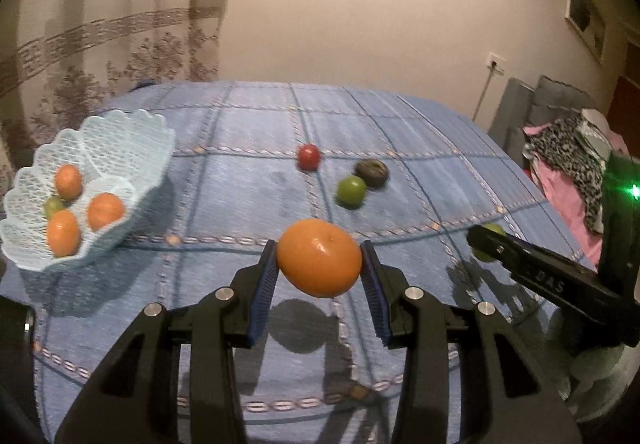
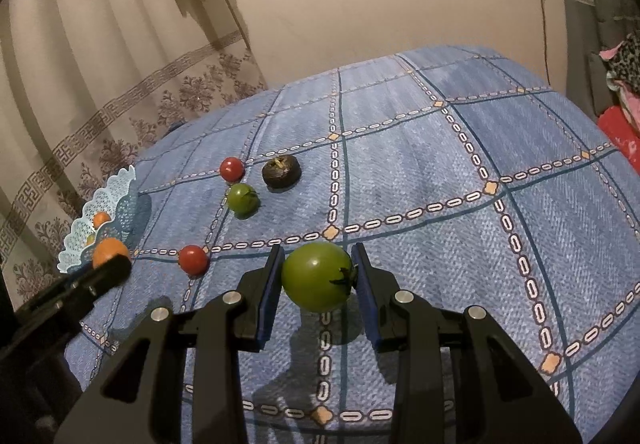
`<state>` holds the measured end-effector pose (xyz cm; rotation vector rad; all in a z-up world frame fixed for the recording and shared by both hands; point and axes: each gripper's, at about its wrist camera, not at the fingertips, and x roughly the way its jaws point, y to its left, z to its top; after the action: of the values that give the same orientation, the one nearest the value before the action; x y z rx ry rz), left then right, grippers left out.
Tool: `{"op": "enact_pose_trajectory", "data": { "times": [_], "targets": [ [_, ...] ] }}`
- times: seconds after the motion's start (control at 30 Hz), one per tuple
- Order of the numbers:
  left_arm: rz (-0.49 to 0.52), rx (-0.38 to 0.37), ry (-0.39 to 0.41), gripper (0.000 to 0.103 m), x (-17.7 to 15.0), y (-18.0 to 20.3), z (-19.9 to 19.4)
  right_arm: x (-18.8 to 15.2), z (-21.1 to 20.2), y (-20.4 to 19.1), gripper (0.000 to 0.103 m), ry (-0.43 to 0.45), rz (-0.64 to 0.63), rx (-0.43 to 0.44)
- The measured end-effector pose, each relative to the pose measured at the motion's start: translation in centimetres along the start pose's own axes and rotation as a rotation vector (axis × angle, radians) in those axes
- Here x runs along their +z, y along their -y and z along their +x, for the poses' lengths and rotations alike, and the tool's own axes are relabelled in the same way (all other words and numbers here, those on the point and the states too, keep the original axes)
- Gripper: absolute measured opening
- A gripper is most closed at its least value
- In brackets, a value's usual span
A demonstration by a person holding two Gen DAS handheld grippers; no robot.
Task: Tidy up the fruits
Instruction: 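Lift both held fruits and carry them toward the blue basket, then open both tools over the basket to drop the orange and green tomato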
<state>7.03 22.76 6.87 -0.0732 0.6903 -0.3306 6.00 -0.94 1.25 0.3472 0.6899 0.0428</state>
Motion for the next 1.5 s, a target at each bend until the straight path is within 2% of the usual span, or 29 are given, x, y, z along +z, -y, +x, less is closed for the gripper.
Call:
{"op": "enact_pose_trajectory", "data": {
  "times": [0.47,0.63,0.9,1.23,1.3,1.4,1.5],
  "targets": [
    [-0.102,0.128,0.105,0.042,2.0,-7.0,-3.2,0.7,0.0,-2.9,0.035,-0.004,-0.041,0.029],
    [-0.138,0.206,0.128,0.042,2.4,-9.4,-3.5,1.3,0.1,-4.8,0.035,0.001,-0.076,0.053],
    [-0.183,0.286,0.138,0.042,2.7,-12.3,-3.5,3.0,1.1,-9.6,0.035,-0.001,-0.157,0.117],
    [-0.277,0.302,0.125,0.043,2.7,-15.9,-3.5,4.6,3.0,-17.6,0.035,-0.010,-0.252,0.232],
    [-0.299,0.298,0.131,0.046,2.7,-16.5,-3.7,4.9,3.6,-19.3,0.035,-0.018,-0.266,0.256],
    [-0.328,0.313,0.157,0.061,2.8,-17.2,-4.2,5.2,4.6,-21.6,0.035,-0.036,-0.282,0.291],
    [-0.348,0.331,0.172,0.063,2.7,-17.6,-4.6,5.2,5.4,-23.4,0.035,-0.054,-0.290,0.318]
  ]
}}
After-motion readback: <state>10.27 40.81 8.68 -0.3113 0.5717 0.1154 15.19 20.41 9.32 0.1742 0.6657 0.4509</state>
